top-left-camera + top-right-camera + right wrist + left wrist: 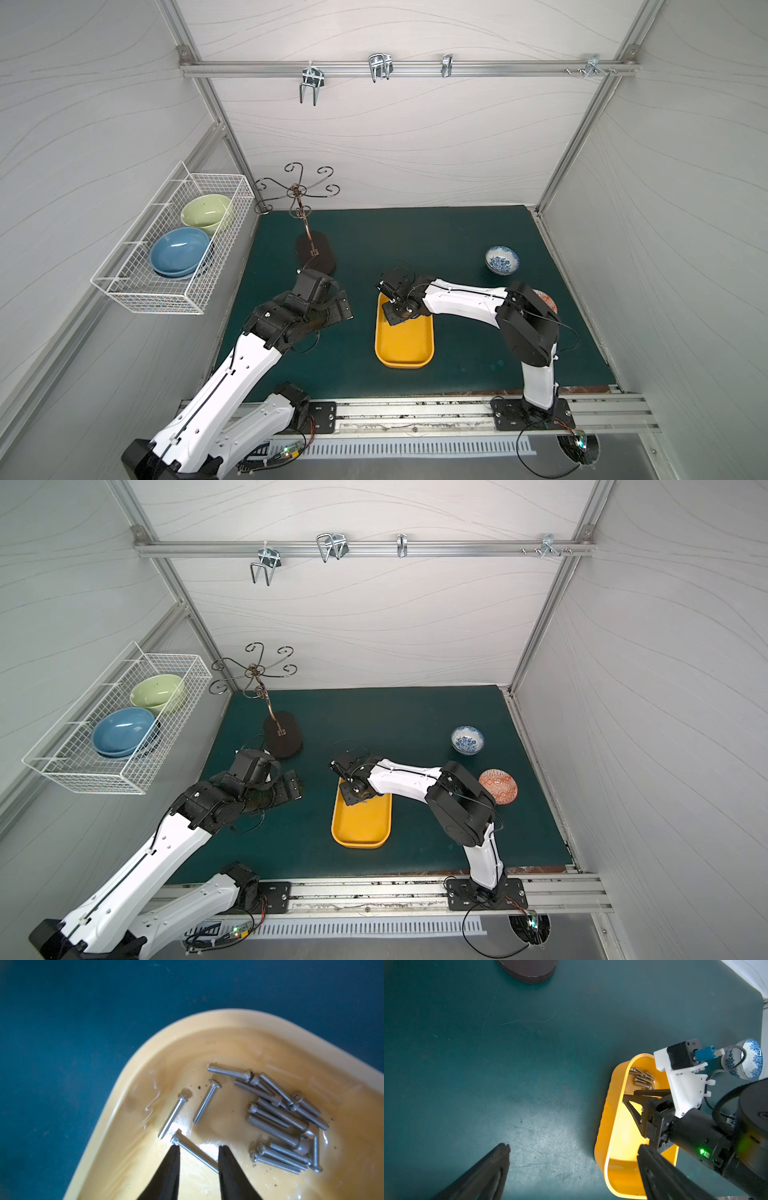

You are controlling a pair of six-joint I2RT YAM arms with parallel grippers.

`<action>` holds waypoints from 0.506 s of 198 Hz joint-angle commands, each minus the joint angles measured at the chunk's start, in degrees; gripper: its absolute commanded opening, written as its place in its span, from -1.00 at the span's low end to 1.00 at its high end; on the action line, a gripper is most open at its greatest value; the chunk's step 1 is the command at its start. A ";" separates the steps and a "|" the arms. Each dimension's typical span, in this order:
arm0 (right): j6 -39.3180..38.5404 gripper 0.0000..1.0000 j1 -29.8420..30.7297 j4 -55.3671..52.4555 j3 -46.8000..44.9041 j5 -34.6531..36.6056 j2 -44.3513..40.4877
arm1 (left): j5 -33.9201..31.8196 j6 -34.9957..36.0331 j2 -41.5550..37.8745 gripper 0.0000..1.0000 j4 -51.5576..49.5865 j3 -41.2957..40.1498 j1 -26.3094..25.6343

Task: Take out the screws from the storage box
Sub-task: Pick up the screw from the storage box.

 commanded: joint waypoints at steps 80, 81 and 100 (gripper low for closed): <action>1.38 -0.34 0.22 -4.39 7.32 3.63 7.89 | -0.46 -0.26 -1.09 0.99 0.09 -0.12 0.27; 1.42 -0.34 0.22 -4.37 7.36 3.58 7.93 | -0.43 -0.28 -1.10 0.99 0.09 -0.12 0.29; 1.19 -0.34 0.21 -4.16 7.66 3.61 8.54 | -0.36 -0.30 -1.10 0.99 0.18 -0.21 0.24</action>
